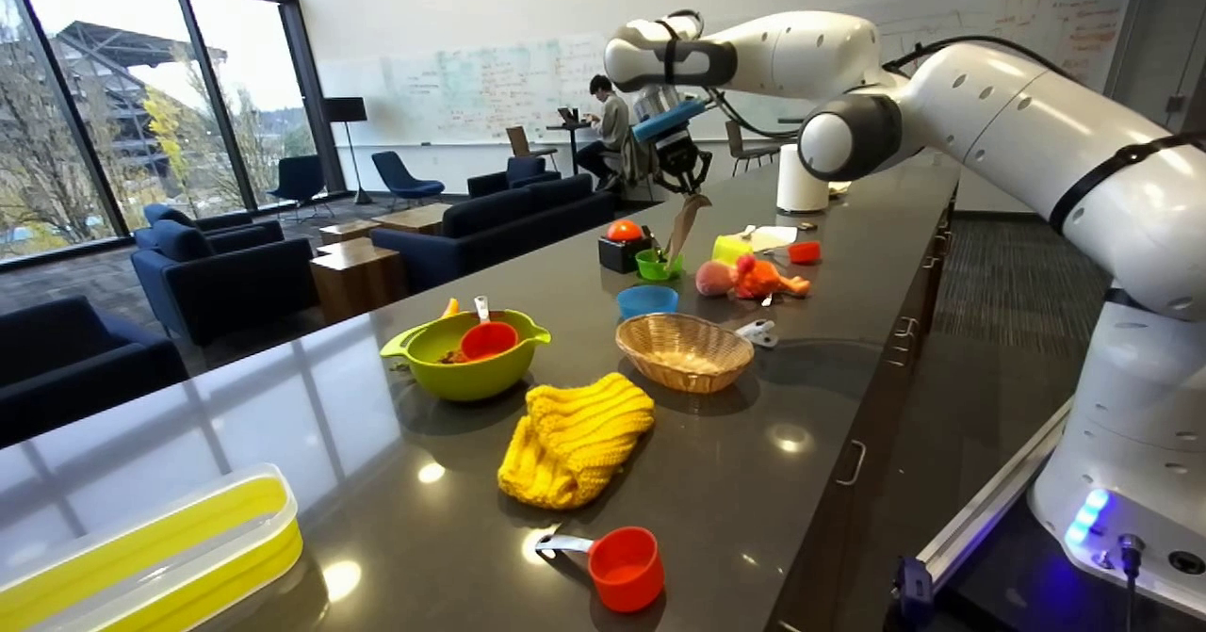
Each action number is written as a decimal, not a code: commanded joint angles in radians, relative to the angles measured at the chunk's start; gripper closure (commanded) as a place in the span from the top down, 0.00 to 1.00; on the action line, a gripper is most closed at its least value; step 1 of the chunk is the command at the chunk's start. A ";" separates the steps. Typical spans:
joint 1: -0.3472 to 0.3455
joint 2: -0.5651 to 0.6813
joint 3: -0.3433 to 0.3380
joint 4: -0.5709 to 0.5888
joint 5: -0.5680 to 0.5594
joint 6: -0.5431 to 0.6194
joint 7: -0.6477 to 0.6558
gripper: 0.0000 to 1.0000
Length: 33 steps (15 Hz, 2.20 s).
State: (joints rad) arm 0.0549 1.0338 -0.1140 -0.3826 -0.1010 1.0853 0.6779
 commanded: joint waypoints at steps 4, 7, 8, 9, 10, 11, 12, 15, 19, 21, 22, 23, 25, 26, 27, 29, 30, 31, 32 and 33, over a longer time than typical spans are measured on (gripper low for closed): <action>-0.097 0.017 -0.041 -0.018 -0.082 0.129 -0.235 0.00; -0.145 0.018 -0.033 -0.033 -0.069 0.174 -0.314 0.00; -0.156 0.016 -0.030 -0.037 -0.065 0.181 -0.332 0.00; -0.162 0.010 -0.022 -0.040 -0.057 0.184 -0.355 0.00; -0.160 0.004 -0.016 -0.038 -0.054 0.187 -0.386 0.00; -0.156 -0.002 -0.010 -0.035 -0.053 0.191 -0.421 0.00; -0.151 -0.010 0.003 -0.033 -0.049 0.194 -0.476 0.00; -0.129 -0.038 0.045 -0.034 -0.030 0.175 -0.585 0.00; -0.095 -0.055 0.092 -0.042 -0.024 0.174 -0.739 0.00; -0.073 -0.039 0.100 -0.056 -0.041 0.184 -0.822 0.00; -0.062 -0.030 0.097 -0.065 -0.053 0.183 -0.866 0.00; -0.053 -0.020 0.094 -0.077 -0.063 0.183 -0.907 0.00; -0.037 0.061 0.087 0.002 -0.056 0.131 -0.976 0.00; -0.030 0.077 0.087 -0.002 -0.057 0.116 -1.002 0.00; -0.022 0.092 0.086 0.002 -0.062 0.098 -1.029 0.00; -0.011 0.126 0.080 0.012 -0.069 0.078 -1.070 0.00; -0.008 0.080 0.081 -0.084 -0.075 0.107 -1.082 0.00; -0.004 0.089 0.079 -0.082 -0.079 0.104 -1.099 0.00; 0.002 0.152 0.075 0.014 -0.085 0.063 -1.115 0.00; 0.005 0.155 0.073 0.015 -0.091 0.054 -1.131 0.00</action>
State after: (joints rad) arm 0.0459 1.1461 -0.0249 -0.4438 -0.1640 1.1938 -0.3895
